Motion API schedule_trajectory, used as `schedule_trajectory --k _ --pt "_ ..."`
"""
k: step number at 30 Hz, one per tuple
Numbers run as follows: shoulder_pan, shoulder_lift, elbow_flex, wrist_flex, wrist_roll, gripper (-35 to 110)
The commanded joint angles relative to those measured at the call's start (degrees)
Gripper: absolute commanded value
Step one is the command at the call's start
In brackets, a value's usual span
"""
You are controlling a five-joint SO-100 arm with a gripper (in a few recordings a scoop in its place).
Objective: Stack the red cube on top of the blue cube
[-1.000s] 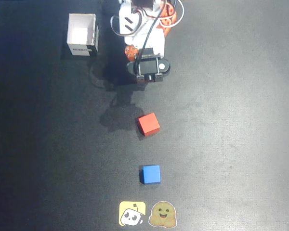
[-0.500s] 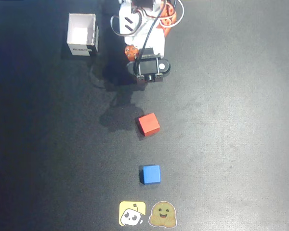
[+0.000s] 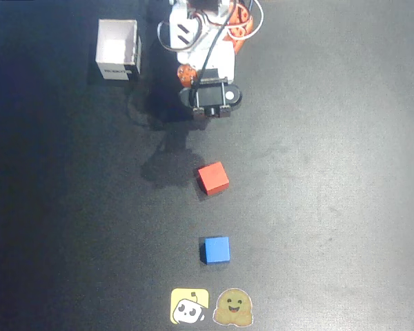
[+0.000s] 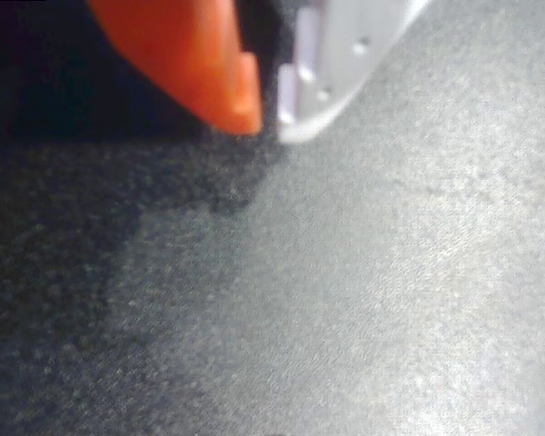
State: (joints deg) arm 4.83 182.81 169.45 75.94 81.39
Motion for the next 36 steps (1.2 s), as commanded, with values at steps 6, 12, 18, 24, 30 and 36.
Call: schedule_trajectory --k 6,12,18,24,30,36 --pt "0.3 -4.7 -5.3 0.4 -0.4 0" --pt "0.5 -43.6 -35.0 2.3 -2.1 0" --pt "-0.3 -59.5 -51.1 4.0 -2.0 0" --pt "-1.9 -67.3 -57.0 3.1 0.8 0" --pt "-4.5 -70.0 -57.8 3.1 13.3 0" --pt "-4.6 -69.3 -57.7 4.4 27.1 0"
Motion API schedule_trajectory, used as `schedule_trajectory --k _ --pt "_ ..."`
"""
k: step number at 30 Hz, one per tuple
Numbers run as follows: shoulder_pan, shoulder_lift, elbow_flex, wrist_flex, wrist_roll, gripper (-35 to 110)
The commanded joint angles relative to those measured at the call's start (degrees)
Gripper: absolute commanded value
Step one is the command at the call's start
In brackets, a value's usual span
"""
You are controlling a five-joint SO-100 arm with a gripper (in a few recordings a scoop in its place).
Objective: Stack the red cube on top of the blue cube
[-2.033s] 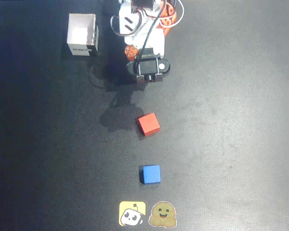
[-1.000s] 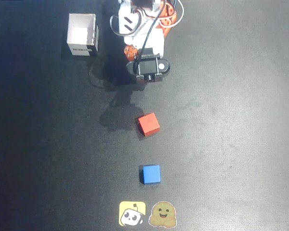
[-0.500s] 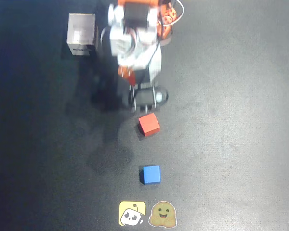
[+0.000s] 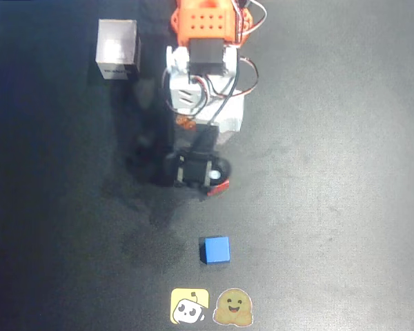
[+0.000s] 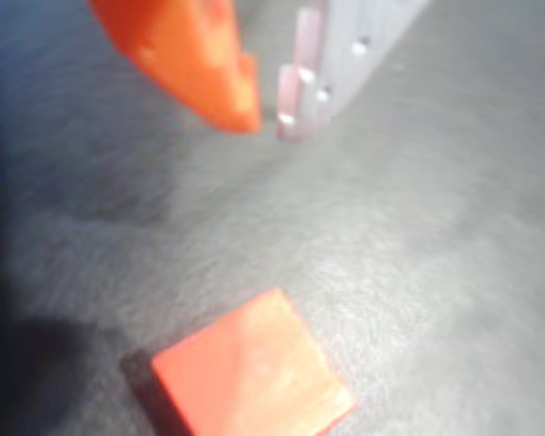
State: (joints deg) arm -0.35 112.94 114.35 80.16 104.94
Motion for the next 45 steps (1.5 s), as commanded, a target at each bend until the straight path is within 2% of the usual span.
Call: schedule_trajectory --k 1,2,5,6,9,13,16,37,45 --pt "0.9 0.7 -2.5 0.3 4.0 0" --pt "1.1 0.9 -2.3 0.2 2.1 0" --pt "2.5 0.5 -2.7 -0.4 -13.5 0" --pt "3.5 0.3 -2.7 -1.6 -22.1 0" --pt "3.5 -0.9 -3.0 -1.7 -35.0 0" --pt "3.2 -0.4 -3.4 -1.9 -46.3 0" --pt "3.1 -0.8 -3.5 -1.8 -50.7 0" --pt "1.1 0.1 -1.2 -1.5 -47.3 0" --pt "0.9 -0.7 2.6 -6.9 -46.1 0"
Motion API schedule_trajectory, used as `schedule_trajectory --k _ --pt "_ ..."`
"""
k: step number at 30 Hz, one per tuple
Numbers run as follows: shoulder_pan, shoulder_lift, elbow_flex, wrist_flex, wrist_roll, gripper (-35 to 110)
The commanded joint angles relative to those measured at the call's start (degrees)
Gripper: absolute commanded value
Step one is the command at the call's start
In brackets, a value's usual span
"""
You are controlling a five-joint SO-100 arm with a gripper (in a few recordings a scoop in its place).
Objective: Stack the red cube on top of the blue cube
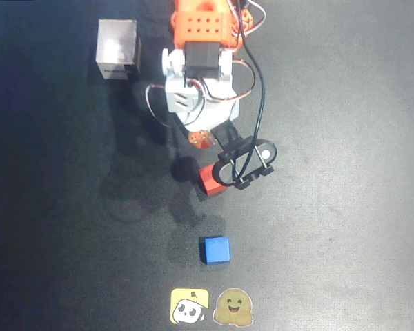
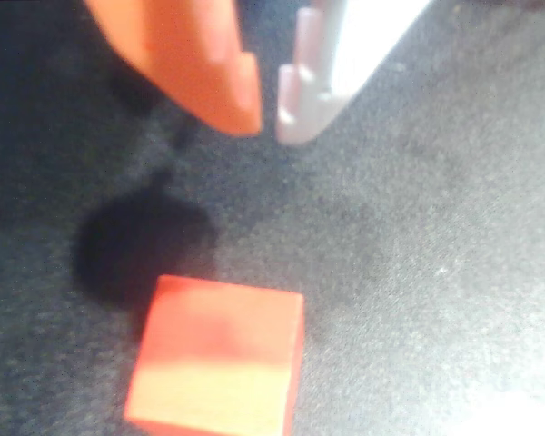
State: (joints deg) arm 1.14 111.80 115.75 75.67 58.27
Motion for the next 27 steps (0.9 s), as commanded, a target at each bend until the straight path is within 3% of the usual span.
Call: schedule_trajectory --k 1,18,22,27 --pt "-0.6 0.6 2.5 -3.6 0.7 0" --pt "-3.1 -2.8 9.1 -13.3 5.4 0" --pt "-3.2 -3.0 9.1 -13.2 6.9 12" --pt "-3.4 -2.5 8.7 -13.0 7.8 16"
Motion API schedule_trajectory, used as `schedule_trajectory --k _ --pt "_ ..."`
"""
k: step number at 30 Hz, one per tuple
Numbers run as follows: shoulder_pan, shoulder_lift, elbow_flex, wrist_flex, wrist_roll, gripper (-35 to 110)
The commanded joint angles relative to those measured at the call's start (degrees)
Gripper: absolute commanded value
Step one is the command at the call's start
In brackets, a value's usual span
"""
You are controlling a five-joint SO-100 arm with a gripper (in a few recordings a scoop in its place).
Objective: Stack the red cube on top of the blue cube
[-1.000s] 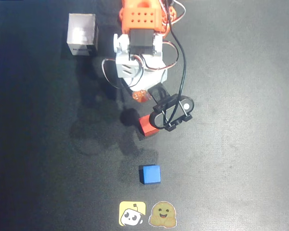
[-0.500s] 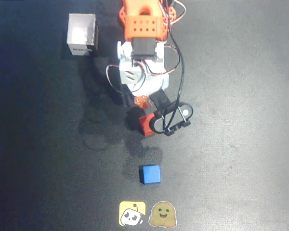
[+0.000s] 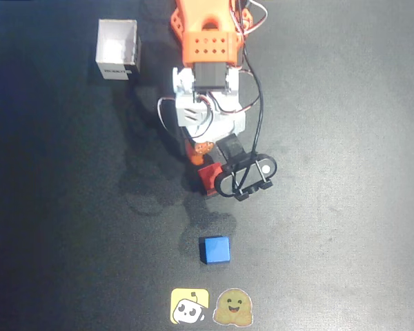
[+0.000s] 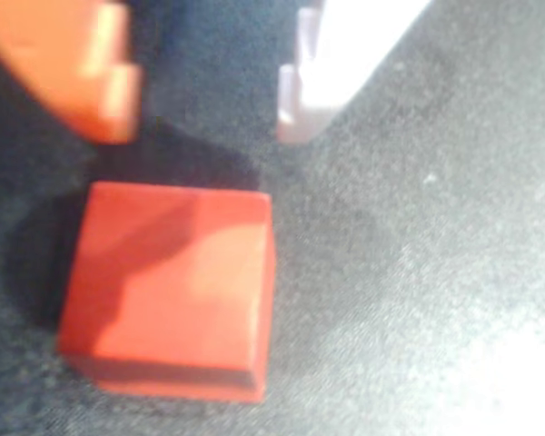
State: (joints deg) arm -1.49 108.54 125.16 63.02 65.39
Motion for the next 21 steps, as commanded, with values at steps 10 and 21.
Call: schedule_trajectory --k 10,21 --pt "-4.2 -0.9 -0.5 -4.2 5.0 21" --pt "-4.2 -4.5 1.8 -12.7 5.0 22"
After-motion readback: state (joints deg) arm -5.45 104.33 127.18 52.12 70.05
